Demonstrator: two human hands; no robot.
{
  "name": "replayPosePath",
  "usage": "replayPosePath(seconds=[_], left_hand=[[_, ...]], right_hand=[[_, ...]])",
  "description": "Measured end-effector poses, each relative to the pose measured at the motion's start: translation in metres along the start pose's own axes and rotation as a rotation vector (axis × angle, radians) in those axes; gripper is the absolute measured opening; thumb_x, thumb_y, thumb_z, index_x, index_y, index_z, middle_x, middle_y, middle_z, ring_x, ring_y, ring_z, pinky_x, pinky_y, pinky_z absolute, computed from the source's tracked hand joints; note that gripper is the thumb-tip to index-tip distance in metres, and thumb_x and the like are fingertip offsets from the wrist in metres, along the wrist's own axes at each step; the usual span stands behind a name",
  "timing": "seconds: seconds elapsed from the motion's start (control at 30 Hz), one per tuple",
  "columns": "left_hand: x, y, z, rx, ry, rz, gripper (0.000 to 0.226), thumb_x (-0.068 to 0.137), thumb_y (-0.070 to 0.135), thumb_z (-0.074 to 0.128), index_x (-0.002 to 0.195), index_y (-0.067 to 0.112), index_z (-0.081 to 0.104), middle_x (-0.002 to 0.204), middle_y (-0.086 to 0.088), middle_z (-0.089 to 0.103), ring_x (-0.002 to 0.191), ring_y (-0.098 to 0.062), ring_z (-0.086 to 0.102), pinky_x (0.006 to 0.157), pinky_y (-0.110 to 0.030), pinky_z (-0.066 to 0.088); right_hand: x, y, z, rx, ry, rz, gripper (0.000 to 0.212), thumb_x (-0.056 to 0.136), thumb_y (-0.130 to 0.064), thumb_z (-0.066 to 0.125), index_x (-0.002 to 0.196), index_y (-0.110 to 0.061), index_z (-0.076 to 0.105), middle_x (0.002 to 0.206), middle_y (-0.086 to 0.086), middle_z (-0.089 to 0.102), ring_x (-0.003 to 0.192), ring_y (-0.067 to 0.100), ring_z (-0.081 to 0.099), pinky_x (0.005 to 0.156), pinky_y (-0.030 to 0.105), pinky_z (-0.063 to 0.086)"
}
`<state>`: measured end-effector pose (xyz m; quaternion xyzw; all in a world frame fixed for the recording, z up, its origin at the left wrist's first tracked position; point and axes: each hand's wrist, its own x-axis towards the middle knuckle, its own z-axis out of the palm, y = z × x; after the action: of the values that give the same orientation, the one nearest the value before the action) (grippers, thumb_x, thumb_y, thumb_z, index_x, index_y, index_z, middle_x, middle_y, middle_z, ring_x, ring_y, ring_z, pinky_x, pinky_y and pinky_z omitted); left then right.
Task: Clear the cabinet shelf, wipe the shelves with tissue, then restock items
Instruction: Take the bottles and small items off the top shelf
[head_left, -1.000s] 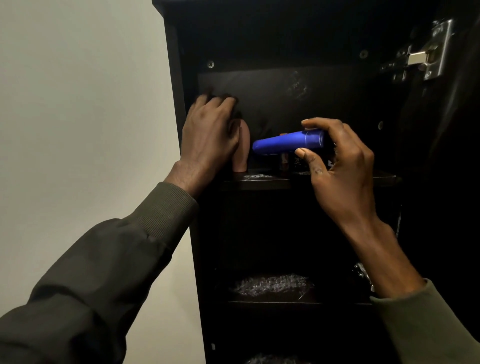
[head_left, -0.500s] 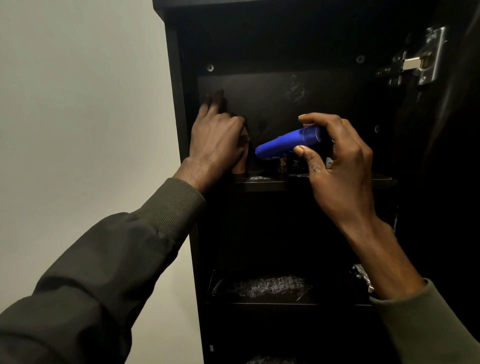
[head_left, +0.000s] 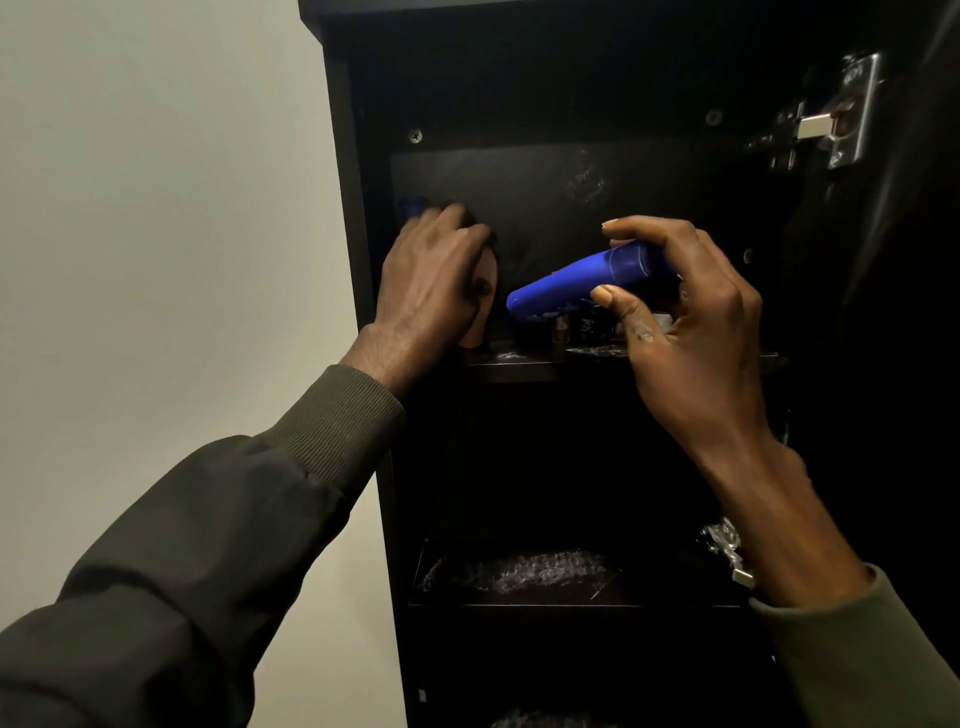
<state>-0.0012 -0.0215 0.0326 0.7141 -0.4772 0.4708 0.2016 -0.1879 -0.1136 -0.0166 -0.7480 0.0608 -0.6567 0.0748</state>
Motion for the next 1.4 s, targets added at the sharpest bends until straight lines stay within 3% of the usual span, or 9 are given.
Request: replayPosePath(seconds=[0.27, 0.47, 0.67, 0.8, 0.9, 1.03, 1.2, 1.4], left_hand=[[-0.003, 0.002, 0.000, -0.278, 0.018, -0.022, 0.018, 0.089, 0.016, 0.062, 0.105, 0.010, 0.068, 0.103, -0.004, 0.059, 0.089, -0.013, 0.050, 0.072, -0.022, 0.030], [-0.010, 0.002, -0.004, -0.306, 0.014, -0.034, 0.018, 0.088, 0.015, 0.063, 0.105, 0.010, 0.067, 0.103, -0.005, 0.067, 0.095, -0.021, 0.061, 0.075, -0.023, 0.033], [-0.019, 0.003, -0.017, -0.454, 0.146, -0.048, 0.024, 0.082, 0.011, 0.070, 0.106, 0.013, 0.071, 0.102, -0.002, 0.071, 0.094, -0.016, 0.065, 0.082, -0.035, 0.055], [-0.029, 0.007, -0.031, -0.510, 0.206, -0.058, 0.025, 0.083, 0.018, 0.072, 0.108, 0.018, 0.071, 0.105, 0.003, 0.070, 0.095, -0.010, 0.062, 0.082, -0.031, 0.055], [-0.041, 0.011, -0.047, -0.600, 0.226, -0.086, 0.029, 0.086, 0.018, 0.072, 0.115, 0.016, 0.069, 0.110, 0.005, 0.071, 0.100, -0.007, 0.065, 0.084, -0.021, 0.055], [-0.064, 0.014, -0.061, -0.749, 0.198, -0.173, 0.033, 0.087, 0.016, 0.074, 0.119, 0.015, 0.066, 0.114, 0.006, 0.070, 0.105, -0.008, 0.067, 0.081, -0.011, 0.053], [-0.097, 0.015, -0.053, -0.917, 0.094, -0.252, 0.031, 0.089, 0.009, 0.072, 0.118, 0.015, 0.066, 0.113, 0.005, 0.071, 0.103, -0.013, 0.068, 0.078, -0.018, 0.053], [-0.137, 0.023, -0.038, -0.966, -0.011, -0.298, 0.032, 0.088, 0.006, 0.072, 0.118, 0.017, 0.067, 0.111, 0.007, 0.072, 0.105, -0.010, 0.068, 0.082, -0.021, 0.055]], right_hand=[[0.000, 0.000, -0.007, 0.009, 0.012, 0.012, 0.045, 0.082, -0.002, 0.072, 0.123, -0.014, 0.060, 0.118, 0.003, 0.060, 0.102, 0.003, 0.053, 0.087, 0.003, 0.037], [-0.002, 0.000, -0.008, 0.002, 0.005, 0.019, 0.045, 0.082, -0.002, 0.071, 0.124, -0.015, 0.060, 0.118, 0.002, 0.060, 0.101, -0.002, 0.051, 0.086, 0.005, 0.040], [-0.004, -0.003, -0.011, 0.024, 0.023, 0.022, 0.044, 0.082, -0.004, 0.071, 0.123, -0.017, 0.060, 0.115, -0.003, 0.060, 0.101, -0.010, 0.050, 0.087, 0.006, 0.038], [-0.005, -0.008, -0.013, 0.089, 0.020, 0.016, 0.044, 0.084, -0.004, 0.070, 0.125, -0.016, 0.058, 0.115, 0.000, 0.060, 0.103, 0.006, 0.058, 0.084, 0.031, 0.054], [-0.006, -0.011, -0.017, 0.117, 0.001, 0.015, 0.044, 0.085, -0.008, 0.069, 0.127, -0.017, 0.057, 0.118, -0.001, 0.059, 0.106, 0.009, 0.059, 0.084, 0.036, 0.055], [-0.008, -0.014, -0.025, 0.172, -0.023, 0.043, 0.047, 0.086, -0.013, 0.070, 0.130, -0.017, 0.054, 0.123, -0.004, 0.059, 0.111, 0.011, 0.060, 0.088, 0.039, 0.054], [-0.018, -0.019, -0.030, 0.273, -0.126, 0.138, 0.056, 0.085, -0.020, 0.073, 0.135, -0.022, 0.048, 0.118, -0.004, 0.063, 0.109, 0.011, 0.062, 0.089, 0.039, 0.055], [-0.042, -0.016, -0.024, 0.348, -0.274, 0.228, 0.055, 0.083, -0.015, 0.075, 0.132, -0.021, 0.052, 0.122, -0.010, 0.063, 0.110, 0.007, 0.062, 0.095, 0.036, 0.052]])
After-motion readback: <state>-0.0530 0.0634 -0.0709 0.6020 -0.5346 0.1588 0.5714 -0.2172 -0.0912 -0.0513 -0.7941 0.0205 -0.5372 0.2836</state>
